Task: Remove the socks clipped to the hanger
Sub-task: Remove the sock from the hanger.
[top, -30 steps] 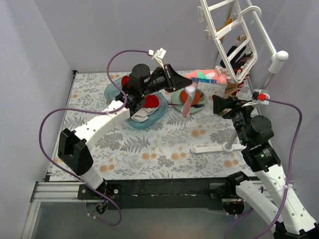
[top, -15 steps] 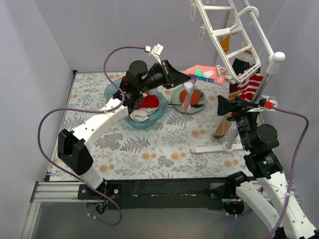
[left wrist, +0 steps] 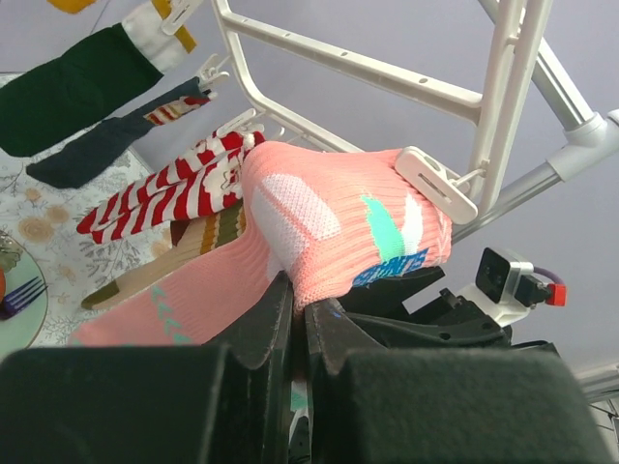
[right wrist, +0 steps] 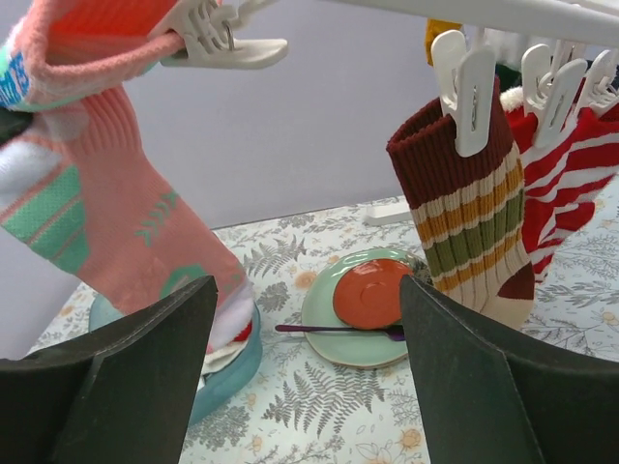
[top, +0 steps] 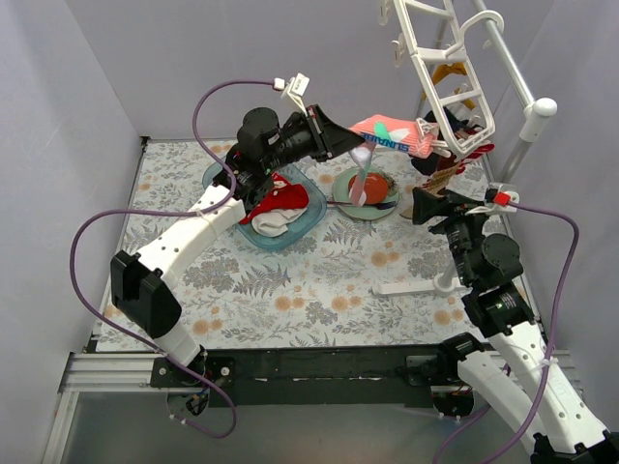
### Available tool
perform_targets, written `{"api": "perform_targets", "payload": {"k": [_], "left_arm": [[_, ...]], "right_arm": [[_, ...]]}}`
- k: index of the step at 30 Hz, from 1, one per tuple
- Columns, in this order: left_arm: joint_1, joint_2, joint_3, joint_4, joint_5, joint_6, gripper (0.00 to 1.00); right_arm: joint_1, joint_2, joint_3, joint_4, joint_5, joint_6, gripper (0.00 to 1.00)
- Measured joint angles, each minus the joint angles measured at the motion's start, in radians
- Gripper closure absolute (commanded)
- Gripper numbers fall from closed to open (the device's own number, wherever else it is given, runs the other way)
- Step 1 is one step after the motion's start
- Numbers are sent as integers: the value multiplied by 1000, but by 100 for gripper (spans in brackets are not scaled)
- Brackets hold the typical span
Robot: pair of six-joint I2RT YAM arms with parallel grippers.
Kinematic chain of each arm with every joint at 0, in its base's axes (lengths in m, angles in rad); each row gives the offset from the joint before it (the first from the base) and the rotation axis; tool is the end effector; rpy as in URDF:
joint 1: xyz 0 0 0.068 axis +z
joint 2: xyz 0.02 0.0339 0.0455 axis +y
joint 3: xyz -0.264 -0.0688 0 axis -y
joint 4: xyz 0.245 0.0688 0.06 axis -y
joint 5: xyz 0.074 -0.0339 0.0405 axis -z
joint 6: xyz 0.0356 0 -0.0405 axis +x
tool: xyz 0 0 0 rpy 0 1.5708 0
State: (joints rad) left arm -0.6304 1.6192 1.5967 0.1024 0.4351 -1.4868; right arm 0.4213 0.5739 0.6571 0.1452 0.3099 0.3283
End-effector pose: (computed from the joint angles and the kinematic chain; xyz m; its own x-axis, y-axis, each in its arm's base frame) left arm 0.3022 -0.2391 0.4401 -0.8655 -0.4871 -0.1172 0.1376 -0.0062 -0.9905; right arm 0.1345 0.0484 0.3614 0.1574 0.4070 -0.8997 -0.1787 0.9078 0.3794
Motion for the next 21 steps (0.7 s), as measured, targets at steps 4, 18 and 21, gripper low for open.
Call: {"api": "perform_targets", "payload": {"k": [4, 18, 21], "left_arm": [[0, 12, -3, -5, 0, 3, 100], [7, 20, -80, 31, 25, -26, 100], [7, 21, -94, 42, 30, -35, 100]], "right_arm": [[0, 18, 23, -2, 34, 74, 23], [0, -9, 18, 143, 247, 492, 21], [0, 13, 15, 198, 274, 550, 21]]}}
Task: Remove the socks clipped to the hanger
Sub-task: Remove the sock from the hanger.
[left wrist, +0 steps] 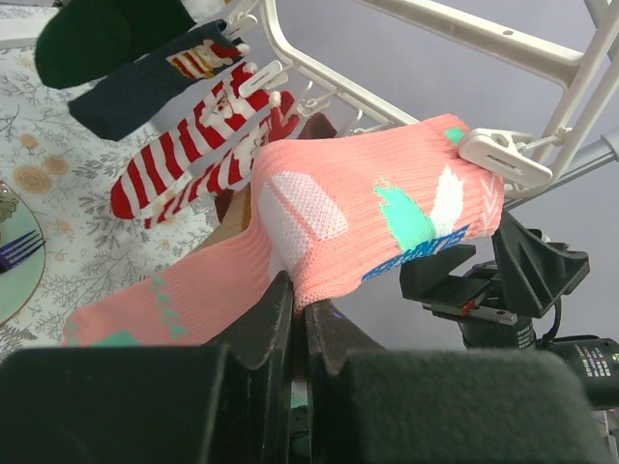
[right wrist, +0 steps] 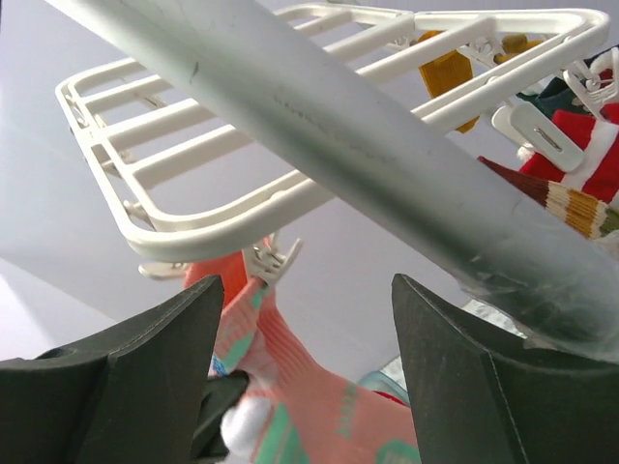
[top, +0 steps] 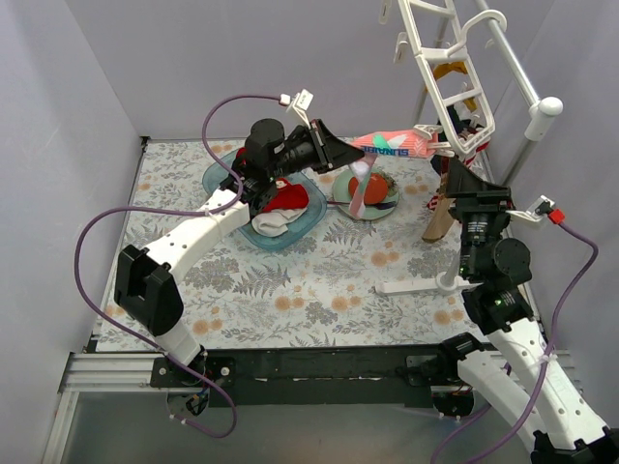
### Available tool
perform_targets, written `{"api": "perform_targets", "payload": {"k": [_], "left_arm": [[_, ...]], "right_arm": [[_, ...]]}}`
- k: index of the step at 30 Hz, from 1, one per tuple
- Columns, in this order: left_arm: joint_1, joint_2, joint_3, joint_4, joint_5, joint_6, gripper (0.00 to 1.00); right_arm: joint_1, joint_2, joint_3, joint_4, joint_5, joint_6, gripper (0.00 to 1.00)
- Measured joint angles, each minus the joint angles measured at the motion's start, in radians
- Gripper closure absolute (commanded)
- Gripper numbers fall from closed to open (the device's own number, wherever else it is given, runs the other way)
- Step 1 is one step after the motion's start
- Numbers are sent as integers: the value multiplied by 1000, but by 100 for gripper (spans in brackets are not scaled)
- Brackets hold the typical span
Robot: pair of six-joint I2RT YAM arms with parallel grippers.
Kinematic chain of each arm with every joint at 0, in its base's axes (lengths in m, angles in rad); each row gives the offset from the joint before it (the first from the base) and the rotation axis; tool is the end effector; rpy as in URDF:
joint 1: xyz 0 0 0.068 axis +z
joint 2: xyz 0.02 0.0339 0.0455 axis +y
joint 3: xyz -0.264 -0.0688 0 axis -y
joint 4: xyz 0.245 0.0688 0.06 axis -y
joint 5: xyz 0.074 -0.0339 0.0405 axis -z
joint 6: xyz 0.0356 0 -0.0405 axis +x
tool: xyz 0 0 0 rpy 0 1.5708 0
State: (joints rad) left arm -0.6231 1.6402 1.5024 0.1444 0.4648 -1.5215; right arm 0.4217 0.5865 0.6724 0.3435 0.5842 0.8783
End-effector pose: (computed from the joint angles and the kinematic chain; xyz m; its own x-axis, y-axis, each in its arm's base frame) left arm 0.3115 -0.2435 0.4033 -0.8843 -0.4640 -0.0522 0.0490 0.0190 -0.9986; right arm 0.1297 0.0367 0.3836 0.3319 0.8525 -0.4038 -0.2182 0.4858 0.8464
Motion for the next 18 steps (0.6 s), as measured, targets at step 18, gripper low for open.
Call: {"api": "perform_targets", "payload": {"k": [18], "left_arm": [[-3, 2, -85, 78, 45, -62, 100]], "right_arm": [[0, 163, 51, 100, 61, 82, 23]]}}
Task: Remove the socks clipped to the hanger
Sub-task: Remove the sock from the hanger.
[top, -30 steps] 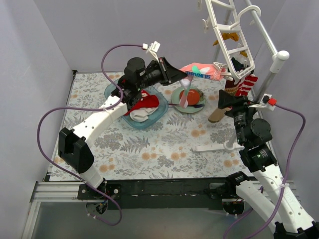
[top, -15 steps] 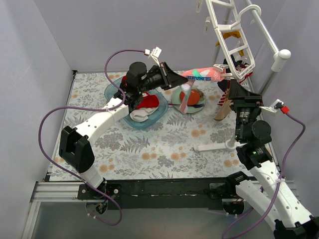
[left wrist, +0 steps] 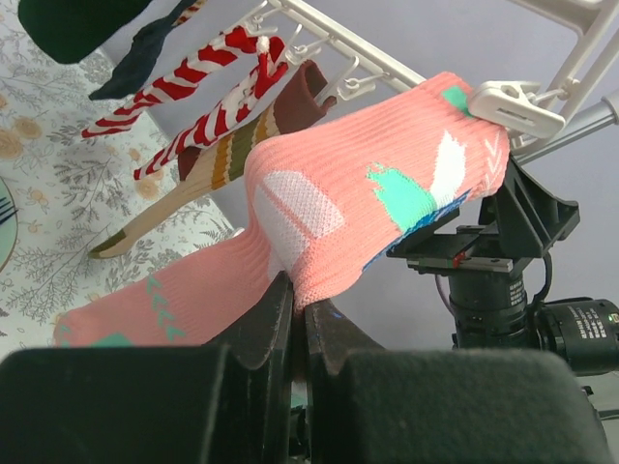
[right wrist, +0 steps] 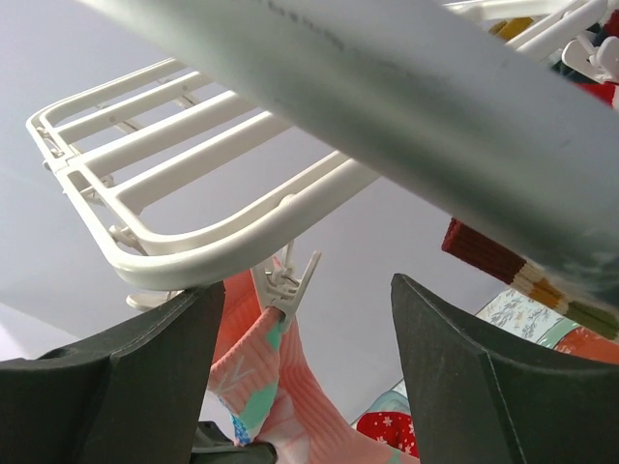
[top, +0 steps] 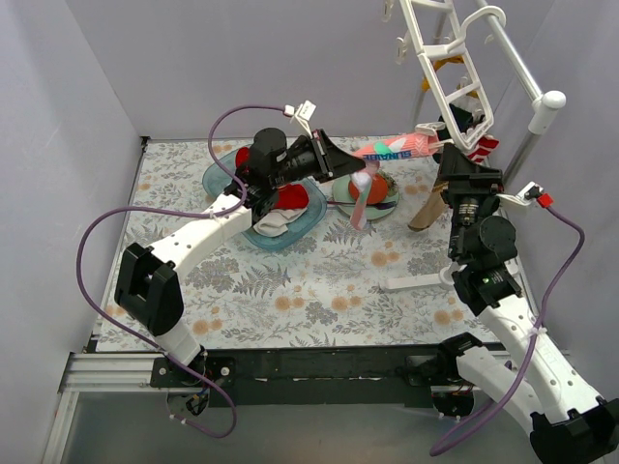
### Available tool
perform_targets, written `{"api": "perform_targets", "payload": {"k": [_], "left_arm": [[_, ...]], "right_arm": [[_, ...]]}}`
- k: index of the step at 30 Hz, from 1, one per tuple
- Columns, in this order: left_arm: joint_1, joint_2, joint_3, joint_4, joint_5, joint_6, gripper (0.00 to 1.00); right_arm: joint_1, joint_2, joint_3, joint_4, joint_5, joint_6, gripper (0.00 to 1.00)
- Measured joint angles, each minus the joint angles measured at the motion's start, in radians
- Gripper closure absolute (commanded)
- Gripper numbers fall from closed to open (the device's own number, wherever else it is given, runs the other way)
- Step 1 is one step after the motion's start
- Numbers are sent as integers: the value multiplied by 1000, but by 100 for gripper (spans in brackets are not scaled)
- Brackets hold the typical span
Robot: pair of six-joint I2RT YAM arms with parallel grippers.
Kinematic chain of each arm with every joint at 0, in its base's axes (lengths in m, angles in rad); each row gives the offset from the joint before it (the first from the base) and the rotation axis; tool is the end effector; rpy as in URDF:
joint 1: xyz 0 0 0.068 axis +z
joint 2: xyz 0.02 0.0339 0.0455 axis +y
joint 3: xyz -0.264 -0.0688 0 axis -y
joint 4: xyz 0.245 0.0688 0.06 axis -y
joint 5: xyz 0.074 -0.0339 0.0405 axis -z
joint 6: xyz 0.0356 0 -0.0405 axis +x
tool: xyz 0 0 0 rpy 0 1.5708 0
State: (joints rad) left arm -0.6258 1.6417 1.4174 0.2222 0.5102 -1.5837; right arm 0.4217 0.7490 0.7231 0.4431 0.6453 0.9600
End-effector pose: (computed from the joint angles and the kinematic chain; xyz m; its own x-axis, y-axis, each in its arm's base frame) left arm 0.3108 -0.2460 0.3806 -0.9069 -0.4212 0.0139 -0.0134 -0.0042 -0.9999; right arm 0.1609 0.0487 0.3884 0.3551 0.8766 -0.3247 -0.2027 0.4113 0.8887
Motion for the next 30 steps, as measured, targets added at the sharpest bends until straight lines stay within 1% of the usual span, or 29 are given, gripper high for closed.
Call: {"api": "perform_targets", "payload": {"k": [10, 17, 25, 30], "left_arm": [[-44, 0, -5, 10, -2, -2, 100], [-57, -3, -24, 10, -13, 6, 100], [-67, -15, -37, 9, -29, 9, 100], [-68, -43, -48, 9, -44, 17, 100]], "right_arm": [[0, 44, 27, 0, 53, 10, 26], [2, 66, 63, -49, 95, 4, 32], [5, 96, 120, -105, 128, 0, 32], [6, 110, 157, -164, 143, 2, 30]]}}
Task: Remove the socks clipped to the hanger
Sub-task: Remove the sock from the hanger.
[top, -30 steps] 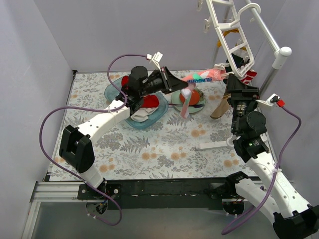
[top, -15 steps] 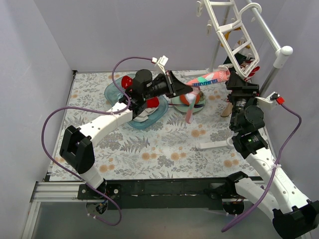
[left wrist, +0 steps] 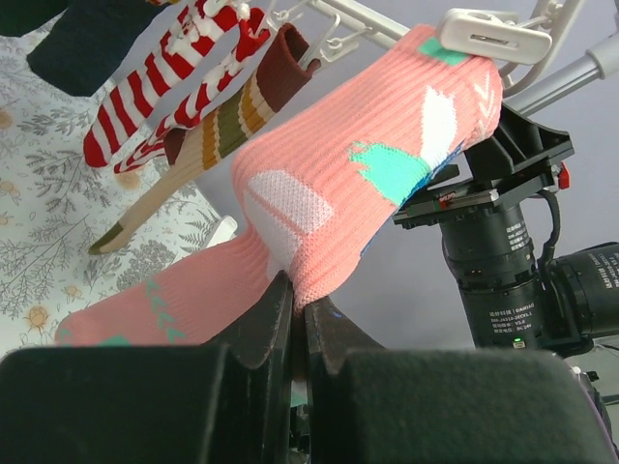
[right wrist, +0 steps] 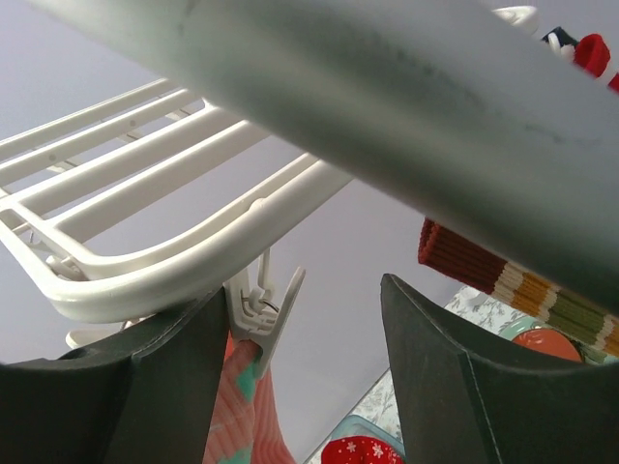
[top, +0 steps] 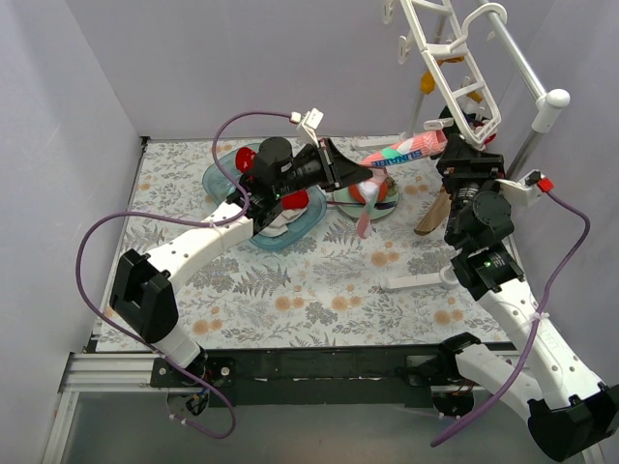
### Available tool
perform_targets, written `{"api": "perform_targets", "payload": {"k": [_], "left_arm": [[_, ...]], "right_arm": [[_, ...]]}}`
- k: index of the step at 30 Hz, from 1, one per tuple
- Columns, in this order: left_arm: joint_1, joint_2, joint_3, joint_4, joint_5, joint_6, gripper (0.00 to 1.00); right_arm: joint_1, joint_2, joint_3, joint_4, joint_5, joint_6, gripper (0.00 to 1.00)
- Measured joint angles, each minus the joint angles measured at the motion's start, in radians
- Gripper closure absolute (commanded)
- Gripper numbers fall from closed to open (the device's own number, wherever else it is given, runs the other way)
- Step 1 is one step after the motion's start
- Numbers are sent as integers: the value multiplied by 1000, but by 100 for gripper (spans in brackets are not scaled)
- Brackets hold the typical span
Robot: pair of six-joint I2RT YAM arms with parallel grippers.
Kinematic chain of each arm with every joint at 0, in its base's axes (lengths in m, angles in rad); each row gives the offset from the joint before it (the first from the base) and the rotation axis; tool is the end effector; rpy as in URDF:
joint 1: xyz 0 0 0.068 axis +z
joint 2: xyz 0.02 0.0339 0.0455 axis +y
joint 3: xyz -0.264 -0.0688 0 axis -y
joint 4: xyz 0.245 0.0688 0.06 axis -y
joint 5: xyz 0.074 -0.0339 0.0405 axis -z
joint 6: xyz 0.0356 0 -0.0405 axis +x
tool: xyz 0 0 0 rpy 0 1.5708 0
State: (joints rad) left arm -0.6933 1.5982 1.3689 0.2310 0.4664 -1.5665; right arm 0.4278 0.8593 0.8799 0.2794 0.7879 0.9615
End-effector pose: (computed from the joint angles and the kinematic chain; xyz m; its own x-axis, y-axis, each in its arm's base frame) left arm 0.2861 -0.2585 0.3803 -0.9167 -0.3996 -0.0051 0.0052 0.0006 -1.0000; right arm 0.1797 0.0542 0.4078 0.4192 0.8268 -0.3749 -0.0353 0.4275 0.9033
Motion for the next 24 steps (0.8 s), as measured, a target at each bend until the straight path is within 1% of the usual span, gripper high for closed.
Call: {"api": "perform_targets", "payload": {"k": [3, 5, 7, 8, 10, 11, 13, 14, 16, 17, 18, 19, 24], "left_arm": [[0, -12, 0, 0, -7, 3, 100], [0, -19, 0, 0, -10, 6, 100], [0, -26, -1, 0, -13, 8, 100], [0, -29, -2, 0, -14, 8, 100], [0, -34, -2, -1, -15, 9, 100], [0, -35, -2, -1, -15, 11, 100], [-1, -37, -2, -3, -16, 13, 100], [-1, -37, -2, -4, -16, 15, 100], [-1, -38, -2, -12, -20, 18, 100], [0, -39, -2, -17, -23, 18, 100], [0, -39, -2, -21, -27, 19, 100], [1, -39, -2, -23, -31, 21, 100], [4, -39, -2, -40, -53, 35, 100]], "right_arm": [[0, 1, 11, -21, 4, 1, 29], [0, 2, 16, -31, 7, 1, 34], [0, 5, 23, -43, 11, 1, 36], [0, 7, 28, -46, 13, 2, 42], [0, 11, 33, -47, 15, 2, 50], [1, 13, 36, -45, 15, 2, 58], [1, 15, 39, -45, 15, 0, 67], [1, 16, 41, -44, 15, -1, 76], [0, 16, 43, -43, 25, -5, 85], [-1, 16, 45, -43, 30, -5, 92], [-3, 17, 48, -43, 37, -7, 96], [-5, 17, 50, -43, 42, -11, 99], [-7, 16, 56, -41, 48, -25, 99]]}}
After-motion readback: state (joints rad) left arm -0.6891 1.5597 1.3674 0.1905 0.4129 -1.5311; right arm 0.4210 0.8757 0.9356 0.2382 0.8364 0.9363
